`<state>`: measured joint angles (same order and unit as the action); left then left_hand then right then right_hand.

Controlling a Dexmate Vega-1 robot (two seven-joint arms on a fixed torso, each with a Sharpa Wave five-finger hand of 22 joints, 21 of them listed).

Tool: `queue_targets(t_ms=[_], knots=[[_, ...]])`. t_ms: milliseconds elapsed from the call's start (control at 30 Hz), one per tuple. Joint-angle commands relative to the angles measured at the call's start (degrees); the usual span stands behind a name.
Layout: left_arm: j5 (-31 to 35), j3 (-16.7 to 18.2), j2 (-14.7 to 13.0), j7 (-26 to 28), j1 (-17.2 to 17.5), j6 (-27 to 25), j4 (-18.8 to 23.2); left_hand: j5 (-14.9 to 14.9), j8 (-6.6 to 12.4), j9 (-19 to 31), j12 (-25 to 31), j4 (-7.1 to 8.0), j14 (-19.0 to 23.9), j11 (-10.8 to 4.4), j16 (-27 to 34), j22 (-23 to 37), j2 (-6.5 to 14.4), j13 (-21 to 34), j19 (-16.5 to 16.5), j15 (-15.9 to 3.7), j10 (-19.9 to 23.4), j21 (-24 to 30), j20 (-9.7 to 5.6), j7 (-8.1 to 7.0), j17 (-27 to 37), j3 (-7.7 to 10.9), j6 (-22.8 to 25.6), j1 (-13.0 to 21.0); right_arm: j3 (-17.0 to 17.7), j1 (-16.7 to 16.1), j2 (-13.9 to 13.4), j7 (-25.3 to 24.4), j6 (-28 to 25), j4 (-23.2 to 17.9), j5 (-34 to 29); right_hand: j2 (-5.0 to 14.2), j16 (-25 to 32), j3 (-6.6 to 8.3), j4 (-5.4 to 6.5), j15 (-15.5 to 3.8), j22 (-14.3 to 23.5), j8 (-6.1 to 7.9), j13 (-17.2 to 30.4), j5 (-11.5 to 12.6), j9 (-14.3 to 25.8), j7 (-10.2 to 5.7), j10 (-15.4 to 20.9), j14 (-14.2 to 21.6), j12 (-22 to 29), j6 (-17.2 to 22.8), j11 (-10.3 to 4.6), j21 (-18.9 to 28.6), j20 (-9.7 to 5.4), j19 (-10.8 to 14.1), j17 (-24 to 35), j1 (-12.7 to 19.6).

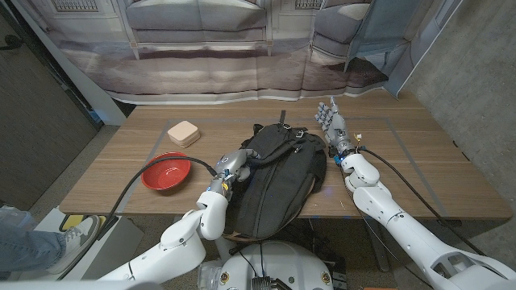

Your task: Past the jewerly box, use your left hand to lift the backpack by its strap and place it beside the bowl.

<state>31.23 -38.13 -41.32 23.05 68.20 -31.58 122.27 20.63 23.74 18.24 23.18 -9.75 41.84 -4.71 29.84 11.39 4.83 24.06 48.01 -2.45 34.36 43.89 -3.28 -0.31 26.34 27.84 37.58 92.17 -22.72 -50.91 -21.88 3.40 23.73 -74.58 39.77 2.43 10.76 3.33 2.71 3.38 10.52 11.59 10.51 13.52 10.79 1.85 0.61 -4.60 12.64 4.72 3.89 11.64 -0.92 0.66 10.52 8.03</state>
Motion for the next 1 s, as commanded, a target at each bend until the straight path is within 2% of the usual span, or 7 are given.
queue_targets(t_ms=[33,400,467,667,1000], knots=[[-0.41,0.40,0.75,2.59,0.01,0.25,0.14,0.65,0.46,0.43,0.57,0.04,2.17,0.08,1.55,-0.10,-0.33,0.73,3.24,-5.69,0.70,0.71,-6.29,-0.07,10.85,0.50,0.60,0.25,-0.06,0.26,0.04,0.67,0.21,0.12,0.20,0.35,0.04,-0.32,-0.04,0.06,0.18,-0.16,0.27,-0.06,0.08,-0.13,0.29,0.03,-0.07,0.33,0.03,0.15,-0.12,0.54,0.12,0.40],[-0.48,0.09,2.05,4.12,-0.84,1.00,-0.54,1.71,0.39,0.59,0.73,0.01,3.14,0.17,2.43,0.38,-0.81,2.42,3.77,-5.30,1.10,2.65,-6.60,0.08,12.56,1.13,0.92,0.17,0.52,-0.77,-0.70,0.54,0.32,-1.43,0.58,0.36,0.09,-0.36,-0.06,-0.02,0.18,-0.17,0.27,-0.07,0.08,-0.09,0.44,0.17,-0.03,0.34,0.07,0.16,-0.12,0.58,0.13,0.40],[-0.56,0.20,2.16,4.37,-0.83,1.12,-0.33,1.97,0.31,0.55,0.71,-0.04,3.27,0.17,2.64,0.68,-0.92,2.82,3.81,-5.16,1.02,3.18,-7.33,0.12,13.00,1.32,0.97,0.22,0.63,-1.00,-0.85,0.58,0.48,-1.67,0.62,0.36,0.11,-0.37,-0.06,-0.01,0.18,-0.18,0.27,-0.07,0.08,-0.08,0.47,0.23,-0.02,0.32,0.07,0.16,-0.11,0.61,0.13,0.40],[0.29,-0.04,2.46,4.75,-0.92,0.41,0.41,2.75,0.32,0.62,0.88,-0.15,3.45,0.39,3.13,1.35,-1.22,3.84,3.70,-4.90,1.30,4.44,-7.64,0.25,14.17,1.90,1.34,0.34,0.89,-1.59,-1.19,0.68,0.70,-2.41,0.85,0.35,0.11,-0.40,-0.07,0.06,0.18,-0.17,0.27,-0.07,0.08,-0.07,0.48,0.26,-0.03,0.37,0.06,0.18,-0.13,0.67,0.13,0.41],[0.03,0.81,3.01,6.90,0.14,1.62,1.45,6.47,-0.02,0.48,2.16,-0.37,4.19,-0.02,4.88,3.41,-2.44,7.05,3.65,-4.37,3.42,8.48,-8.08,0.16,18.08,4.31,2.66,0.56,1.27,-2.40,-1.87,0.40,0.73,-4.14,0.96,0.37,0.14,-0.44,-0.10,0.02,0.18,-0.18,0.27,-0.07,0.08,-0.07,0.59,0.38,-0.01,0.38,0.03,0.19,-0.16,0.72,0.13,0.43]])
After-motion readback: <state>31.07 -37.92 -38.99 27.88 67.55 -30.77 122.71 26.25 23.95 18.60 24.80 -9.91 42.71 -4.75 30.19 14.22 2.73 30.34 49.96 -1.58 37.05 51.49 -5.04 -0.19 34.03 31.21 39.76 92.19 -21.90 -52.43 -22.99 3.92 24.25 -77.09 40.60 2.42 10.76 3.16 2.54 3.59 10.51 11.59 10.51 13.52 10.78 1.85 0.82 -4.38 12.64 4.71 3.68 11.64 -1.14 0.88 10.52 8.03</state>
